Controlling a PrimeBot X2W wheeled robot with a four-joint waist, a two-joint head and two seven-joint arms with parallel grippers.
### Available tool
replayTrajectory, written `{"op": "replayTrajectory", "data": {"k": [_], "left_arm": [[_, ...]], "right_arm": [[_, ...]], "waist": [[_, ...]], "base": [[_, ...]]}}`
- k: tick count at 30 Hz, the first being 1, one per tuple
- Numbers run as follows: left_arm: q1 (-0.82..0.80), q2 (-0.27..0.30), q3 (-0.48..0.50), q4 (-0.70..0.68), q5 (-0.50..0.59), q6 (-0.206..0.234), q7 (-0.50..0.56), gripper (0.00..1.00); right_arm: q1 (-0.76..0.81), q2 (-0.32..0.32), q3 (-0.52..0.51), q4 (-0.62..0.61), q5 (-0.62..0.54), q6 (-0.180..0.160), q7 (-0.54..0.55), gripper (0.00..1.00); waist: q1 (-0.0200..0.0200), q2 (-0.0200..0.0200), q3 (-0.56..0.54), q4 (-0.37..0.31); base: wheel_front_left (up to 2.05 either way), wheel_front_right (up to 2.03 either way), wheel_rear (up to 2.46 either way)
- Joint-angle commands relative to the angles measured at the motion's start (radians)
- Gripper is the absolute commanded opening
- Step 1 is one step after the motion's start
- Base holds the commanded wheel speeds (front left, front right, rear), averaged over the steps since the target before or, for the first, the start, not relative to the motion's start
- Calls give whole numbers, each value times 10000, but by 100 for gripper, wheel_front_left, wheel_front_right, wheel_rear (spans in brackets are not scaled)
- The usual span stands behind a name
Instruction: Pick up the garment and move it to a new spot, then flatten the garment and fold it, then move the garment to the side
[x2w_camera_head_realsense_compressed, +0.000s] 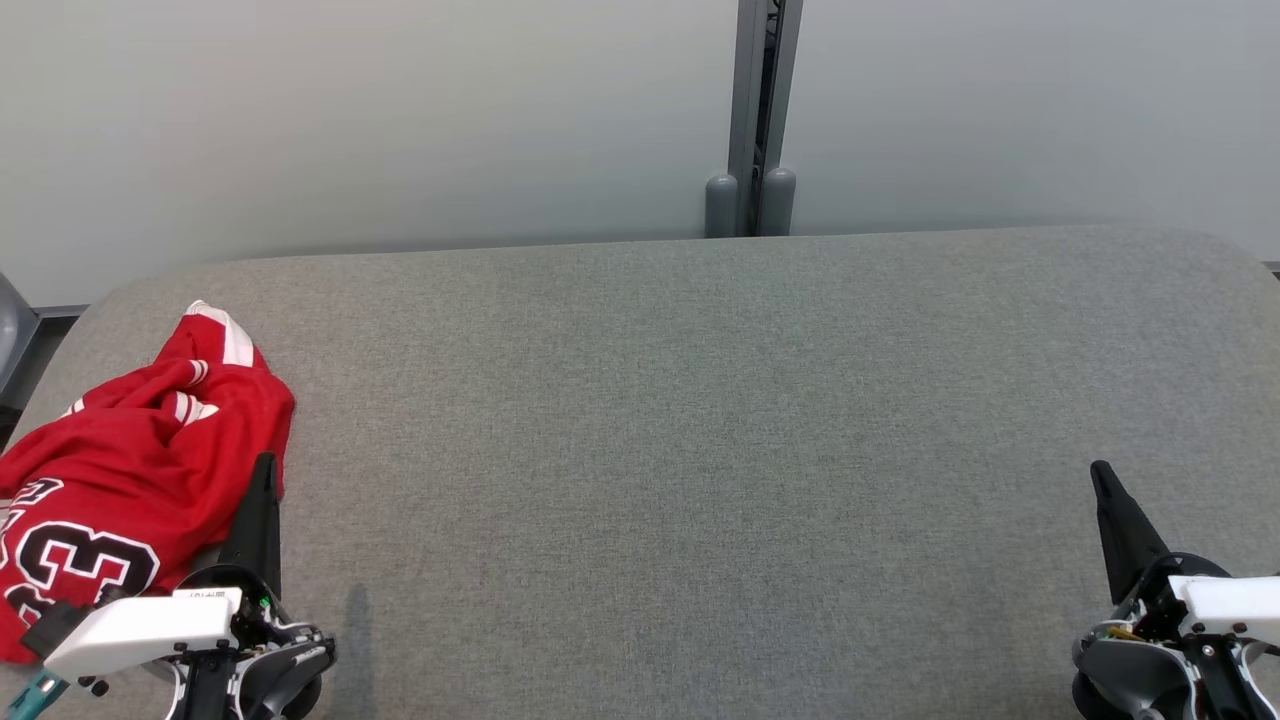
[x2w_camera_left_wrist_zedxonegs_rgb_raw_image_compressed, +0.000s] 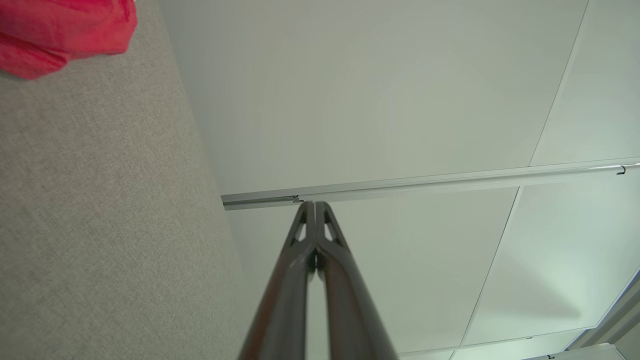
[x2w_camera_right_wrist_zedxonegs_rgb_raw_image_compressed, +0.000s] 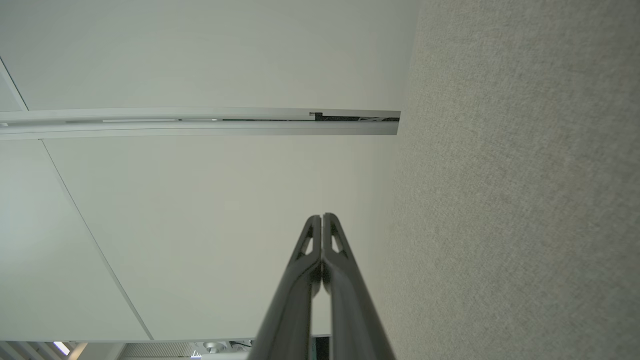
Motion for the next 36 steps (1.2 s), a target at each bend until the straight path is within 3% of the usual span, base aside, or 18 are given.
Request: {"op": "replayTrajectory", "data": {"k": [1, 36], "left_arm": [[-107, 53, 24, 1, -9, -32, 24, 0], [-108, 53, 23, 1, -9, -34, 24, 0]], "right_arm": [[-44, -44, 1, 23, -28, 8, 18, 0], [-44, -44, 1, 23, -28, 7, 18, 0]], "waist": [[0, -1, 0, 0], [0, -1, 0, 0]], "base": [[0, 0, 0], [0, 0, 0]]}}
